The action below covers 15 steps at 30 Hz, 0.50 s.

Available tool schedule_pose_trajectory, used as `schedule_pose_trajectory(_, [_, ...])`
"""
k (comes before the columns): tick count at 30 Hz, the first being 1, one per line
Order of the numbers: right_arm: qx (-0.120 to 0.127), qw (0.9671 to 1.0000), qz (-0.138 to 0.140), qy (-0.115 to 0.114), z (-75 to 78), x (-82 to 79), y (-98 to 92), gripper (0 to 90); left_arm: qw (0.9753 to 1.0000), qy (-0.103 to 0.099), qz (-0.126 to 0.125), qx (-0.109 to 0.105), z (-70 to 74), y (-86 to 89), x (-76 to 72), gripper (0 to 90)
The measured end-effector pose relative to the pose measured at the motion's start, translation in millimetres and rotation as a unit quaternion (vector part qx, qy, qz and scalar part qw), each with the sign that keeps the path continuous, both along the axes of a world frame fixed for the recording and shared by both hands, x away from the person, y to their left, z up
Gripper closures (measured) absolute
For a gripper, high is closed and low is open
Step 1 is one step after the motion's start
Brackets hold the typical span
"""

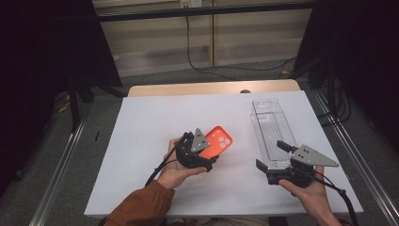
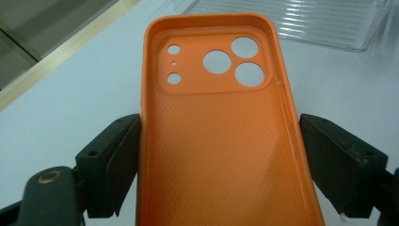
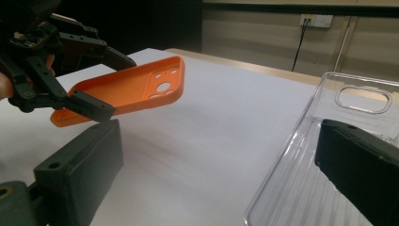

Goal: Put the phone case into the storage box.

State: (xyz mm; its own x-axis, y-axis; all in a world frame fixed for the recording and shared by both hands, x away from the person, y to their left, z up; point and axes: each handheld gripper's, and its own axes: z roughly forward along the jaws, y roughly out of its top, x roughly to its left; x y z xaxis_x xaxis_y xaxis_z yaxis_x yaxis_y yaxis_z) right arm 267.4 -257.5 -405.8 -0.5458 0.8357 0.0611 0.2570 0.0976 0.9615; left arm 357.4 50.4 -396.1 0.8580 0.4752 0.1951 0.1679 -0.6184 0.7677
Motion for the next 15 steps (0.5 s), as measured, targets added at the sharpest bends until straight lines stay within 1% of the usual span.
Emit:
schedule_pose_trajectory(2, [-0.004,1.0000,0.002,0.005,0.1,3.6,3.2,0.6,1.0000,-0.001,0.002,-0.004,-0.5,1.7,-2.0,16.4])
schedule_pose_trajectory(4, [-0.006,0.9999,0.010,0.007,0.9,7.5,7.5,1.1,0.9999,-0.004,0.006,-0.011,-1.3,4.0,-4.2,16.4])
schedule_pose_trajectory(5, [-0.006,0.9998,0.015,0.007,1.4,9.7,9.6,1.9,0.9999,-0.008,0.007,-0.011,-1.3,5.9,-5.3,16.4])
schedule_pose_trajectory(6, [-0.007,0.9997,0.022,0.007,1.9,12.5,12.7,2.6,0.9998,-0.010,0.009,-0.015,-1.3,6.9,-5.9,16.4])
schedule_pose_trajectory(8, [-0.008,0.9995,0.028,0.011,2.7,17.3,17.4,2.4,0.9997,-0.012,0.011,-0.016,-0.2,9.5,-6.8,16.4])
schedule_pose_trajectory(9, [-0.007,0.9994,0.032,0.013,3.1,20.1,20.9,2.6,0.9997,-0.014,0.012,-0.017,0.0,9.7,-7.2,16.3])
schedule_pose_trajectory(10, [-0.006,0.9993,0.036,0.013,3.5,22.8,25.0,2.8,0.9997,-0.019,0.012,-0.012,0.8,10.3,-7.8,16.3])
schedule_pose_trajectory(11, [-0.004,0.9990,0.042,0.017,3.8,25.5,29.8,2.8,0.9996,-0.023,0.012,-0.012,2.1,11.6,-8.0,16.3])
schedule_pose_trajectory(12, [-0.008,0.9989,0.042,0.020,4.3,27.6,34.9,2.9,0.9996,-0.022,0.013,-0.016,3.7,13.1,-8.1,16.4])
schedule_pose_trajectory(14, [-0.009,0.9989,0.040,0.022,4.1,31.4,44.3,3.0,0.9992,-0.029,0.017,-0.020,6.0,16.3,-9.5,16.3])
schedule_pose_trajectory(15, [-0.003,0.9987,0.043,0.029,3.8,33.4,48.1,2.9,0.9992,-0.029,0.016,-0.022,6.5,17.7,-10.5,16.3])
